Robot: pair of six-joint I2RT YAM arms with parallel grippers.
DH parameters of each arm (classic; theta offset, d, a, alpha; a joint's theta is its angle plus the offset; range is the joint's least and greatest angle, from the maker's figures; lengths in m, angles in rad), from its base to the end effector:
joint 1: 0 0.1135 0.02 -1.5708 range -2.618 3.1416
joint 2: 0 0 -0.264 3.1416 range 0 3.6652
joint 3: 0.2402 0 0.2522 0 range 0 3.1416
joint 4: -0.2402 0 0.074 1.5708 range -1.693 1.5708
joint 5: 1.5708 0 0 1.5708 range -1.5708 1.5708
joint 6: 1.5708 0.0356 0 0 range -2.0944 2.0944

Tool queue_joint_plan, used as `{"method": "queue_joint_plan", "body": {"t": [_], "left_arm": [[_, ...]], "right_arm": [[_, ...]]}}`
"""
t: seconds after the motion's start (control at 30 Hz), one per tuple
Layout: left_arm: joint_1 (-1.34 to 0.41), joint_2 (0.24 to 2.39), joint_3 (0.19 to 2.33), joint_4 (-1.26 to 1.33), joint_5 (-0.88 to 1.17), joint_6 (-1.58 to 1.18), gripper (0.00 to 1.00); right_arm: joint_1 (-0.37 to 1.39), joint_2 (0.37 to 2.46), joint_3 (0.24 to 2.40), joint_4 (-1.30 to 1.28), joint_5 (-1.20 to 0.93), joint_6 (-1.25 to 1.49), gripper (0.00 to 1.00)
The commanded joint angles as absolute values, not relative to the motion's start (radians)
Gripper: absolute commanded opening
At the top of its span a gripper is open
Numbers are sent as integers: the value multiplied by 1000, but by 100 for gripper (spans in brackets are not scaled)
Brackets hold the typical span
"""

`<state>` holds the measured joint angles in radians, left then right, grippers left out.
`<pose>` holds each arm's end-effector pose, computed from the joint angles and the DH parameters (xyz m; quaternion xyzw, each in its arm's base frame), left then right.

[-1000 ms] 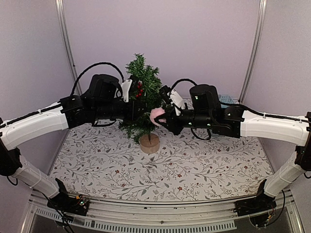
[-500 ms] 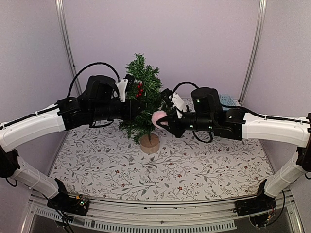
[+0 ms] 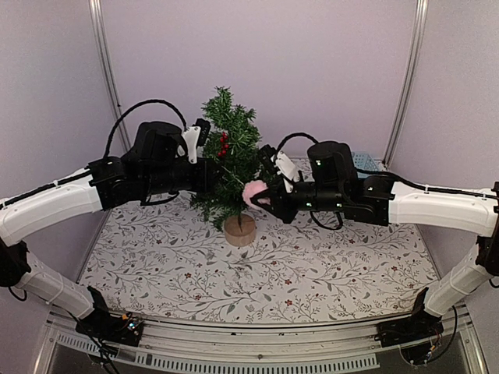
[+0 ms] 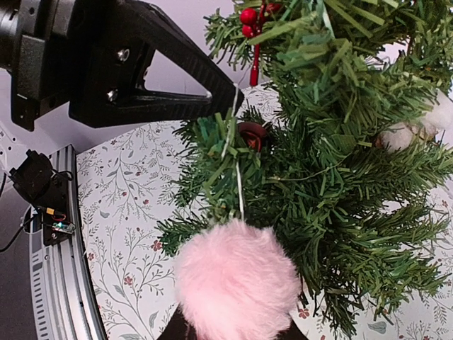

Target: Decorate the small christmas tree

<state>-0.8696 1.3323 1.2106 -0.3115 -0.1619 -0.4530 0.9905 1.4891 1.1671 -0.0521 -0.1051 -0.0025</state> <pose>0.2025 -0.2310 0.3540 0.1311 0.8306 -0.2759 0.4655 0.1897 0.2961 0.3160 -0.4191 0.7114 0.3049 0.4747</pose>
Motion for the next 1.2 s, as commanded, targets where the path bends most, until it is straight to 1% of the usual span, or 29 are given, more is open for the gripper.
{"method": "queue_joint_plan", "body": {"t": [0.0,0.13,0.23,0.33,0.43,0.57,0.63,0.73,0.83,0.9,0.97,1.03,1.17], "left_arm": [[-856,1317,1195,-303,-178,-427,0],[-856,1316,1193,-299,-165,-415,0],[-856,1311,1186,-286,-145,-403,0],[-856,1298,1168,-267,-132,-399,0],[-856,1288,1159,-253,-118,-394,1],[-856,1274,1145,-231,-101,-390,5],[-856,1268,1142,-227,-98,-389,9],[-856,1258,1135,-223,-96,-386,15],[-855,1237,1119,-212,-89,-385,22],[-854,1215,1099,-199,-85,-385,28],[-853,1186,1074,-181,-81,-388,38],[-852,1153,1043,-159,-81,-392,45],[-831,1075,985,-123,-90,-418,51]], "right_arm": [[995,1477,1161,-81,-144,-29,17],[995,1469,1161,-80,-155,-28,30],[995,1460,1159,-76,-155,-28,45],[995,1444,1150,-70,-150,-25,58],[995,1422,1138,-59,-149,-22,67],[995,1403,1131,-55,-144,-20,70],[993,1396,1127,-53,-141,-18,72],[988,1382,1116,-54,-154,-15,78],[958,1354,1092,-40,-191,-5,81],[922,1332,1064,-13,-227,40,82],[880,1312,1033,13,-256,69,82],[839,1289,1002,41,-276,90,82],[750,1265,940,80,-332,141,80]]}}
